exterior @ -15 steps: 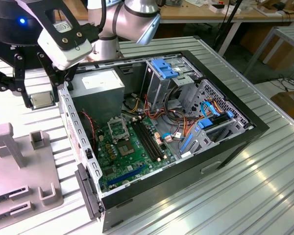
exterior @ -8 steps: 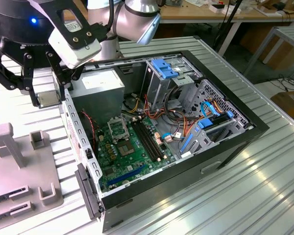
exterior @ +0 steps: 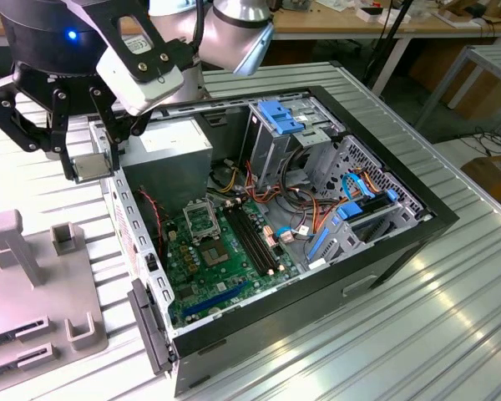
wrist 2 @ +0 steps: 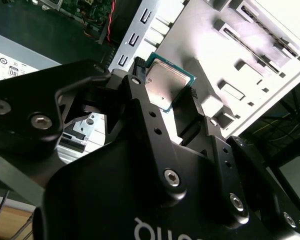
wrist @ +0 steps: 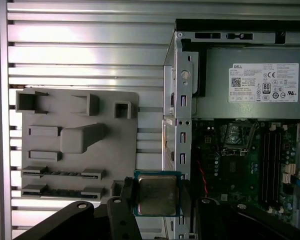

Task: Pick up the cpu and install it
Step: 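Pick up the cpu and move it towards the insertion slot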

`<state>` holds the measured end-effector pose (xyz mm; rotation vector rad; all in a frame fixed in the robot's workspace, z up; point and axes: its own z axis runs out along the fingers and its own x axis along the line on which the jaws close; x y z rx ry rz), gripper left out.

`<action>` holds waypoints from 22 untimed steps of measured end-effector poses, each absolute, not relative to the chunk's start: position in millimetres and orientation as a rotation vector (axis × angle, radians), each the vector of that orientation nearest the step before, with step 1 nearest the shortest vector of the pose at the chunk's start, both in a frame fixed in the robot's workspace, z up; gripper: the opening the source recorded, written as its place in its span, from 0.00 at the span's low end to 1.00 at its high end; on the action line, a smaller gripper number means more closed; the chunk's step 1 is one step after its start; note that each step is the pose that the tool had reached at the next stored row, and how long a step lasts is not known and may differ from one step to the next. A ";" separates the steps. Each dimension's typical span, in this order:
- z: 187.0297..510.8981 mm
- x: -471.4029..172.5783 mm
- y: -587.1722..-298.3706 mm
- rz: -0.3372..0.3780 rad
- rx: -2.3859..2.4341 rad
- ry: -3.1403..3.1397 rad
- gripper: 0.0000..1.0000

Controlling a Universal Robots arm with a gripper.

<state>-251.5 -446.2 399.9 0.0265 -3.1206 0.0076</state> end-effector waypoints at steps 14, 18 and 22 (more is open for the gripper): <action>400.0 -231.7 -446.2 0.008 0.026 -3.121 0.47; 399.9 -226.4 -446.2 0.008 0.026 -3.121 0.47; 400.0 -202.6 -446.2 0.008 0.026 -3.120 0.47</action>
